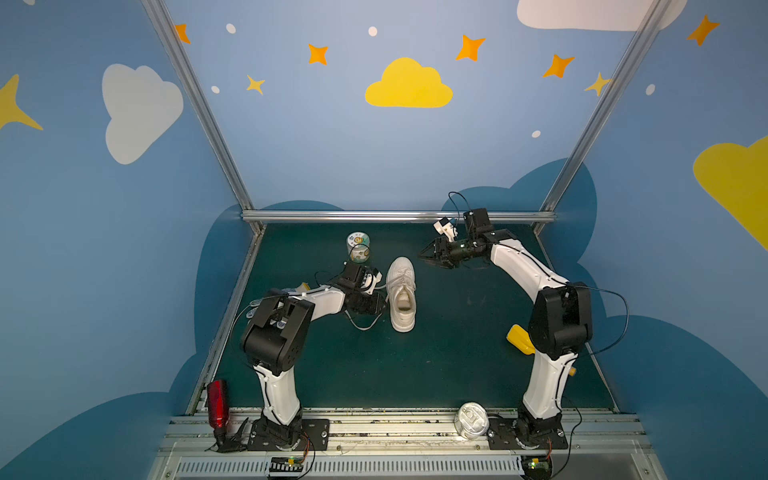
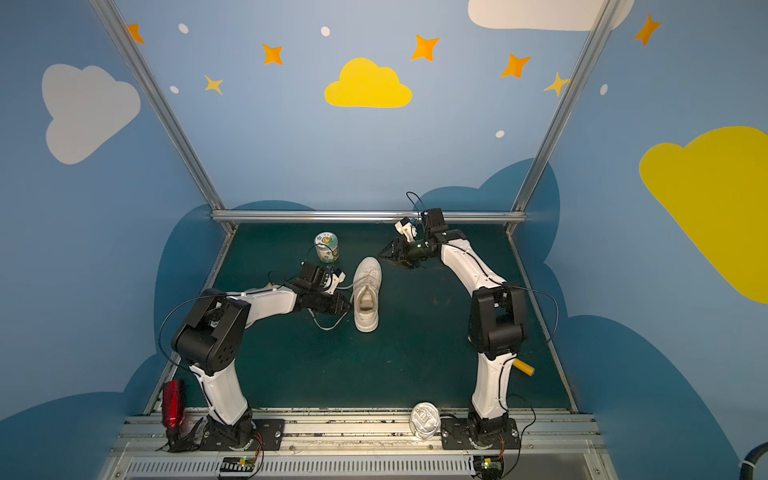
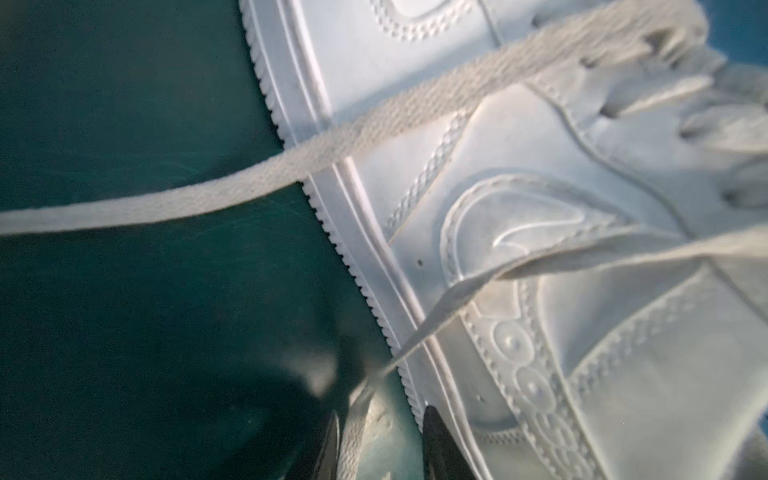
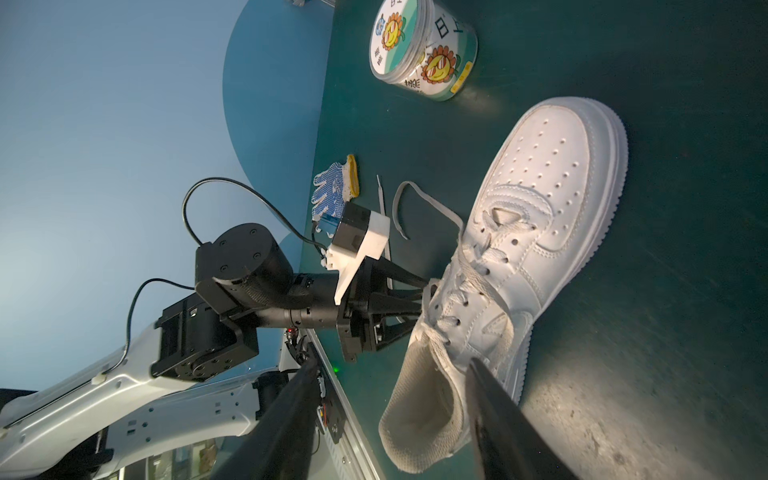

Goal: Tie the shoes

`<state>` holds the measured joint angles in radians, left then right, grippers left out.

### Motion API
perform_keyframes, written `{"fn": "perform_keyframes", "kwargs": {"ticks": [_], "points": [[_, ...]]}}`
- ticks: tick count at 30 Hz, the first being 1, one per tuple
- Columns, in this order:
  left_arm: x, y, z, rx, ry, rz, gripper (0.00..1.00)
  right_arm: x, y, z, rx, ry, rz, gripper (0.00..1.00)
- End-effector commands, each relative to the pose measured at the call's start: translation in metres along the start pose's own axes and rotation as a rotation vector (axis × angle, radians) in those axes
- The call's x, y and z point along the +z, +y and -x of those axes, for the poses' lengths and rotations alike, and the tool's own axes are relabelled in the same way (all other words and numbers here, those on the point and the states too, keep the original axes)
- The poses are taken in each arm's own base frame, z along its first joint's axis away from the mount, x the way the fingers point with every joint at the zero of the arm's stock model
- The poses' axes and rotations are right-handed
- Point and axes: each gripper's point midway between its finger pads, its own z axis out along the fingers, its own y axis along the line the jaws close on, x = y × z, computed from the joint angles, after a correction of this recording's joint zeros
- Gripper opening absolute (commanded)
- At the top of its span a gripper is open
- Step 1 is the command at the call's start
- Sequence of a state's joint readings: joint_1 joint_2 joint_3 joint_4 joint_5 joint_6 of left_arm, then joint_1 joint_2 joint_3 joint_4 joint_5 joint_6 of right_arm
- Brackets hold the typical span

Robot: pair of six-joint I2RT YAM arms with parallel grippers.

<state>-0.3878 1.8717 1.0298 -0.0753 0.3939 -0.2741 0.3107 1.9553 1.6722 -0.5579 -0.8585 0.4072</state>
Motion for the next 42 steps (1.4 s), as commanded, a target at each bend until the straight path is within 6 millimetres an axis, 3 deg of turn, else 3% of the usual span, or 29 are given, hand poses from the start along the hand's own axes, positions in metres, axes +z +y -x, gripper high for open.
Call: {"fn": "perform_keyframes", "kwargs": {"ticks": [1,8,20,23,30,36,42], "points": [[0.005,-0.001,0.002,0.031,-0.005,-0.027,0.34,-0.016,0.020,0.000,-0.028,-0.016,0.038,0.57],[0.012,0.003,0.001,0.056,-0.002,-0.050,0.30,-0.018,0.016,-0.003,-0.008,-0.008,0.037,0.56],[0.005,-0.004,0.009,0.083,-0.056,-0.131,0.04,-0.024,0.016,-0.007,-0.002,-0.005,0.036,0.54],[0.001,-0.006,0.008,0.080,-0.056,-0.131,0.03,-0.025,0.015,-0.008,0.002,-0.004,0.034,0.53],[-0.026,-0.019,0.015,0.081,-0.068,-0.126,0.03,-0.029,0.012,-0.008,0.010,-0.011,0.029,0.53],[-0.062,-0.049,0.042,0.122,-0.113,-0.156,0.03,-0.031,0.003,-0.011,0.026,-0.009,0.027,0.53],[-0.075,-0.069,0.069,0.153,-0.122,-0.184,0.03,-0.033,-0.011,-0.011,0.044,-0.011,0.013,0.53]]}}
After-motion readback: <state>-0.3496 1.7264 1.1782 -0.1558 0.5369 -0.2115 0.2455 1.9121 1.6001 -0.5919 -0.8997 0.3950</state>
